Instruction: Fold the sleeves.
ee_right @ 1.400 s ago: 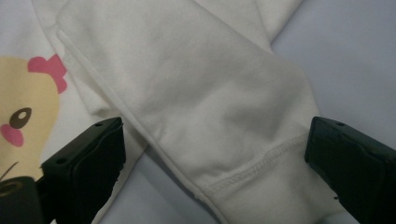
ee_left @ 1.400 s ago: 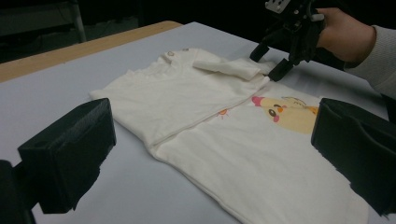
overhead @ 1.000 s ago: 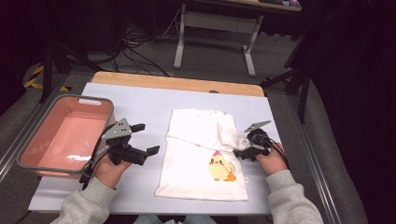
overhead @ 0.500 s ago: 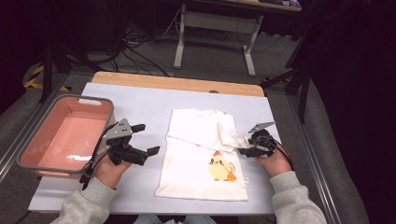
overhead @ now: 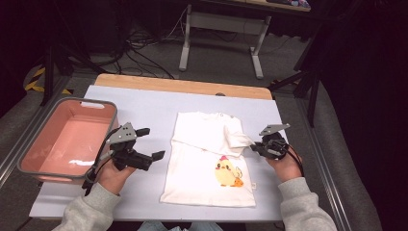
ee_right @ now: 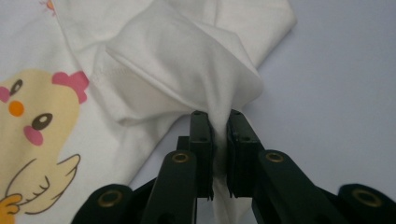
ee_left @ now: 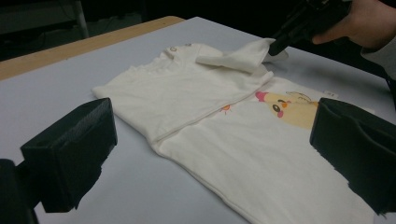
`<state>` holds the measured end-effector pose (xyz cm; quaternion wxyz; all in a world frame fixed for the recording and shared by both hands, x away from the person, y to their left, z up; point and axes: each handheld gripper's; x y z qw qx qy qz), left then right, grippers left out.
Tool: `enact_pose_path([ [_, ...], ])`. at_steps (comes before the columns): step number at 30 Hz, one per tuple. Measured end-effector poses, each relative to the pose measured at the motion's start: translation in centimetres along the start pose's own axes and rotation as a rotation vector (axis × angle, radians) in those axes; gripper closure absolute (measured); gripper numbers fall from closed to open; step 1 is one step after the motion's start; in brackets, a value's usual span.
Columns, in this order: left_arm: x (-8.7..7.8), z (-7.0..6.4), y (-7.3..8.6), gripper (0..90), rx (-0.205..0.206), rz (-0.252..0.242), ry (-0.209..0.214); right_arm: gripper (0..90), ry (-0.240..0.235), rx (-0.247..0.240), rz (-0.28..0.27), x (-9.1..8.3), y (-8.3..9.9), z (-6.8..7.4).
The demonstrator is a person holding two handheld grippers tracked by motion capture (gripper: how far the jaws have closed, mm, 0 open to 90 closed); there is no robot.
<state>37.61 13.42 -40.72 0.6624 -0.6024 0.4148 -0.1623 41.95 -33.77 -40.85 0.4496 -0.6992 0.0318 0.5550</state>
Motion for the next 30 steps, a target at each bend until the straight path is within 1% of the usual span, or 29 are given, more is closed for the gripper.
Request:
enact_pose_path([
  [3, 0.0, 0.0, 0.0, 1.3, 0.000, 0.000, -0.001, 84.2, 0.008, -0.020, -0.050, -0.8, -0.6, 0.4],
  [9, -0.1, -0.1, 0.0, 1.3, 0.007, -0.004, 0.000, 84.8, 0.007, -0.032, -0.140, -2.2, -1.7, 1.0],
  [16, -0.2, -0.2, 0.0, 1.3, 0.007, -0.001, 0.002, 84.7, -0.003, -0.052, -0.221, -3.1, -3.1, 1.8],
  [18, -0.2, -0.3, 0.1, 1.3, 0.001, 0.003, 0.004, 84.7, -0.008, -0.056, -0.238, -3.2, -3.6, 2.0],
  [19, -0.2, -0.4, 0.1, 1.3, -0.009, 0.011, 0.009, 84.7, -0.014, -0.058, -0.248, -3.3, -3.9, 2.2],
  [20, -0.3, -0.3, 0.1, 1.3, 0.001, 0.005, 0.002, 84.7, -0.017, -0.062, -0.258, -3.3, -4.1, 2.3],
  [21, -0.3, -0.3, 0.2, 1.4, -0.003, 0.006, 0.003, 84.7, -0.020, -0.063, -0.264, -3.3, -4.4, 2.4],
  [26, -0.5, -0.3, 0.3, 1.3, -0.009, 0.002, 0.007, 84.7, -0.031, -0.079, -0.284, -2.8, -5.8, 2.9],
  [30, -0.6, -0.3, 0.3, 0.7, -0.002, 0.004, 0.010, 84.7, -0.040, -0.087, -0.285, -2.1, -6.7, 3.3],
])
Point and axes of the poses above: each handheld gripper's, and its own axes: x roughly forward along the jaws, y roughly out of its underside, z roughly to its left, and after that the axes turned 10 degrees about -y, right-handed
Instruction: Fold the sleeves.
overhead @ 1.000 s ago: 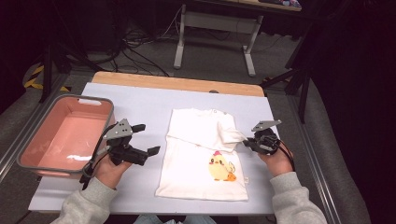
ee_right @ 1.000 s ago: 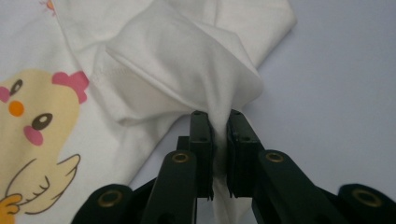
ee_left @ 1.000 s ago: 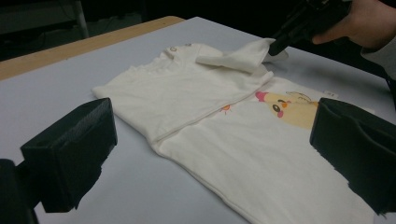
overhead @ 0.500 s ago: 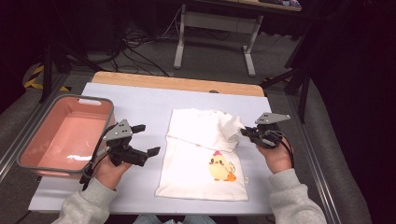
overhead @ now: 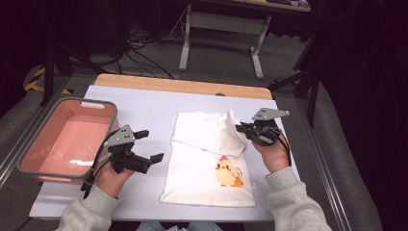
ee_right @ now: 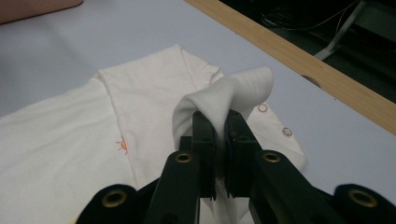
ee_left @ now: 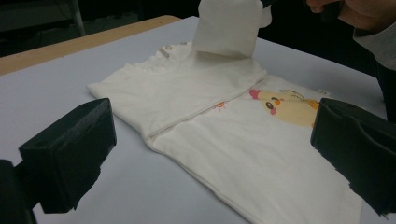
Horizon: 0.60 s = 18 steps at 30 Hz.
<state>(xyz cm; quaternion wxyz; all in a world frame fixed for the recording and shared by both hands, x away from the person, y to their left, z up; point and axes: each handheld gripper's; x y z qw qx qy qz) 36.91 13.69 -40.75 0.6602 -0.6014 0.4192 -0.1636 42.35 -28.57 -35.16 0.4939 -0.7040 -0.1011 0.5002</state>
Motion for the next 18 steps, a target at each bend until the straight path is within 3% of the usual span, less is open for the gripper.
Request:
enact_pose_path([
  [11, 0.1, -0.2, -0.1, 0.0, 0.015, -0.024, 0.009, 84.3, -0.029, -0.005, 0.039, 3.1, -0.9, 0.8],
  [18, 0.2, -0.2, -0.1, 0.0, 0.007, -0.003, 0.011, 84.0, -0.062, 0.006, 0.070, 5.0, -0.9, 1.2],
])
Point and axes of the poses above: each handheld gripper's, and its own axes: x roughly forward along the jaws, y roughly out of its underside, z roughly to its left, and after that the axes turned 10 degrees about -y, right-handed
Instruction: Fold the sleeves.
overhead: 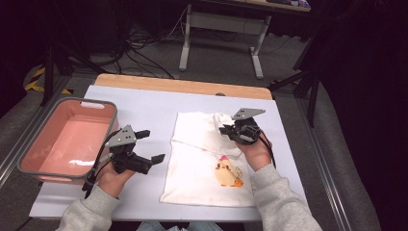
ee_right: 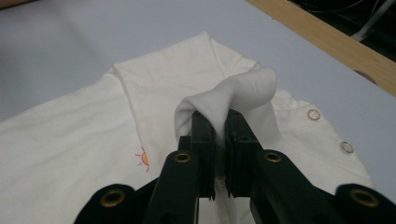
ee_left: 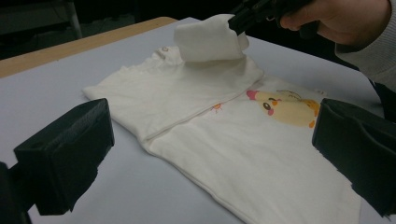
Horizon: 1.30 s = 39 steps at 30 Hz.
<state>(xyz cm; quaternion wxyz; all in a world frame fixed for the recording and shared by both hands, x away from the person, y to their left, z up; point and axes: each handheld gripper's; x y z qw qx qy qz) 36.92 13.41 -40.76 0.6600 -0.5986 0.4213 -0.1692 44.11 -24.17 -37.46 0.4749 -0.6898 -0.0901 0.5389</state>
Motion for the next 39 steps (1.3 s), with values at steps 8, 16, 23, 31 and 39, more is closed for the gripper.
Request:
enact_pose_path([
  [8, 0.0, 0.1, 0.0, 0.0, -0.008, 0.003, 0.000, 83.3, -0.026, -0.014, 0.050, 2.2, -0.2, 0.8],
  [16, 0.2, 0.0, 0.0, 0.0, -0.006, 0.003, 0.005, 70.0, -0.071, -0.028, 0.090, 4.4, -0.5, 1.7],
  [23, 0.4, 0.0, -0.1, 0.0, -0.004, -0.002, 0.013, 45.0, -0.083, -0.093, -0.004, 3.6, -0.8, 2.4],
  [31, 0.7, -0.1, -0.2, 0.0, 0.007, 0.000, 0.017, 60.2, -0.017, -0.011, 0.031, 2.4, 0.2, 0.7],
  [39, 0.8, -0.2, -0.1, 0.0, 0.003, 0.003, 0.020, 62.5, 0.005, 0.115, 0.122, 3.9, 2.2, -2.1],
])
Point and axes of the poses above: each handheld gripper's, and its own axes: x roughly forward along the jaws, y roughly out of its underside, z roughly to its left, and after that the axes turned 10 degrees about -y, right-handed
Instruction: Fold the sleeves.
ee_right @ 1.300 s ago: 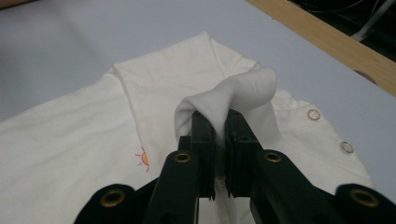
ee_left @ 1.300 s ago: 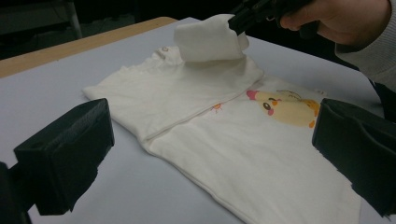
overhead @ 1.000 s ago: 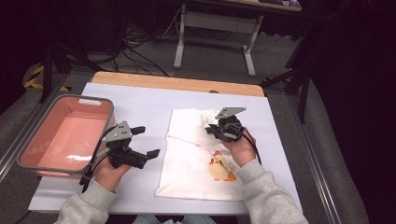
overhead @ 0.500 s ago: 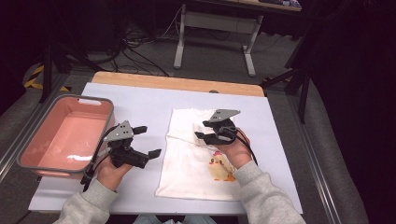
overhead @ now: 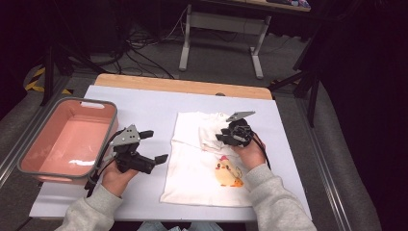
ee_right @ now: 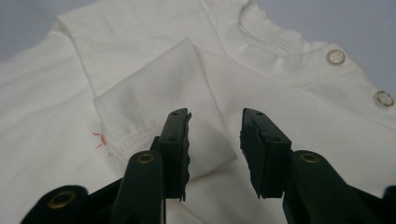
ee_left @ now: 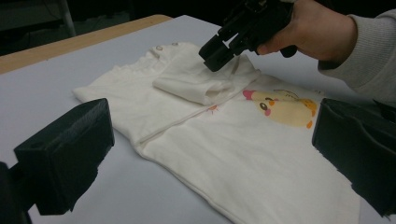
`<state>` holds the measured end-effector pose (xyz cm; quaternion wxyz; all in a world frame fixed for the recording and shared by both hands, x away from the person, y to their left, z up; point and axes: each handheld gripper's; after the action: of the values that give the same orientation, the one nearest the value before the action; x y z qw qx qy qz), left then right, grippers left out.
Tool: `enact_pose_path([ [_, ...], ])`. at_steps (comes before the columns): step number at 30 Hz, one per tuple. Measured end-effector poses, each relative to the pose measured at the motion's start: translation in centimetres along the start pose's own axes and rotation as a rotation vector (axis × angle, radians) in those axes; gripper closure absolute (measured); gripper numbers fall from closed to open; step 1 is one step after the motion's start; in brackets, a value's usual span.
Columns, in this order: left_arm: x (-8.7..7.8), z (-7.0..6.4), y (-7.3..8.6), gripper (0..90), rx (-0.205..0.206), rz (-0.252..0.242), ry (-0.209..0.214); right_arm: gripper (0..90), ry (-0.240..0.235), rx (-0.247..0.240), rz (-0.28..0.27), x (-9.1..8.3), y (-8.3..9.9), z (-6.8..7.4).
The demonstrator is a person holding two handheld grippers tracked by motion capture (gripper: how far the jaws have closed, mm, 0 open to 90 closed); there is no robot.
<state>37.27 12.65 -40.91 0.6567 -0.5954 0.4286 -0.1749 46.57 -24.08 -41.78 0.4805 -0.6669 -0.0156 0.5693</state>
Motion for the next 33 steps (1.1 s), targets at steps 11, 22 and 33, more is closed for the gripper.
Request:
enact_pose_path([
  [11, 0.0, 0.0, 0.0, 0.0, 0.003, 0.004, -0.003, 87.4, -0.047, 0.021, 0.058, 1.1, 0.2, -0.4],
  [22, -0.6, -0.1, 0.4, 0.0, -0.006, 0.008, -0.009, 88.3, -0.152, -0.005, -0.076, -1.1, -2.7, 1.7],
  [33, -1.3, 0.3, 0.9, 0.0, -0.018, 0.019, -0.027, 66.7, -0.288, -0.116, -0.076, 2.5, -5.2, 4.6],
])
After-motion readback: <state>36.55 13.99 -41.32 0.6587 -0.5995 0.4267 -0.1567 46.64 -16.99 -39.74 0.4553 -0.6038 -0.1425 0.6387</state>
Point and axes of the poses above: each handheld gripper's, and its own axes: x roughly forward along the jaws, y roughly out of its underside, z roughly to its left, and after that the axes turned 10 degrees about -y, right-handed
